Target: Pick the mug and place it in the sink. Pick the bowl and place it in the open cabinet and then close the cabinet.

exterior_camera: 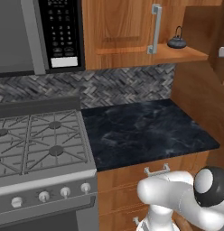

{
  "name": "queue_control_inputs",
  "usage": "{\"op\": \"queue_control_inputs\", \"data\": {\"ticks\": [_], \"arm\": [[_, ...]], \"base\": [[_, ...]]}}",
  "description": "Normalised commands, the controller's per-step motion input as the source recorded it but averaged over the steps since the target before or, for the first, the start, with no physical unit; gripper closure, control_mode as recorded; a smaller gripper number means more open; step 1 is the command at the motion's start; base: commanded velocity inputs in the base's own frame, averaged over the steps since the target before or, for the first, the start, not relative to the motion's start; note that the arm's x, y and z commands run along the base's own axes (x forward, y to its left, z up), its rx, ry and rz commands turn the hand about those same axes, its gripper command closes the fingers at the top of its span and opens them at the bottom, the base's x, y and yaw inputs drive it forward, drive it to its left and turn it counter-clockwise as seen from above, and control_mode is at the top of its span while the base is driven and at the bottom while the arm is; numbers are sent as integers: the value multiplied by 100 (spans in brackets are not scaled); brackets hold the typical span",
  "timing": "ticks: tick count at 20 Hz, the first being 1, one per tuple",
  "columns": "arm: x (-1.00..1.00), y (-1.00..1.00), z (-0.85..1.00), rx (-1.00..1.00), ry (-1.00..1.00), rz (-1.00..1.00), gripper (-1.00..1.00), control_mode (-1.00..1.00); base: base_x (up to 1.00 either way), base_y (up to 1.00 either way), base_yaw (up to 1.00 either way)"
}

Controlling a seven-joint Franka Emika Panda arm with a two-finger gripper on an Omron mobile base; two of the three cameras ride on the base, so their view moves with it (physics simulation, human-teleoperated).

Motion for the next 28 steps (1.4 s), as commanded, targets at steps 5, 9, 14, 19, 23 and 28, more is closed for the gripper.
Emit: {"op": "queue_control_inputs", "data": {"ticks": [5,9,14,19,23,28], "arm": [[100,100,-19,0,-13,13,-100,-100],[100,78,-6,0,-5,12,-100,-100],[100,12,0,0,2,11,-100,-100],[100,0,0,0,14,0,-100,-100],[100,0,0,0,9,0,-100,-100],[99,0,-17,0,-8,0,-100,-100]], "base": [[0,0,0],[0,0,0],[0,0,0],[0,0,0],[0,0,0],[0,0,0]]}}
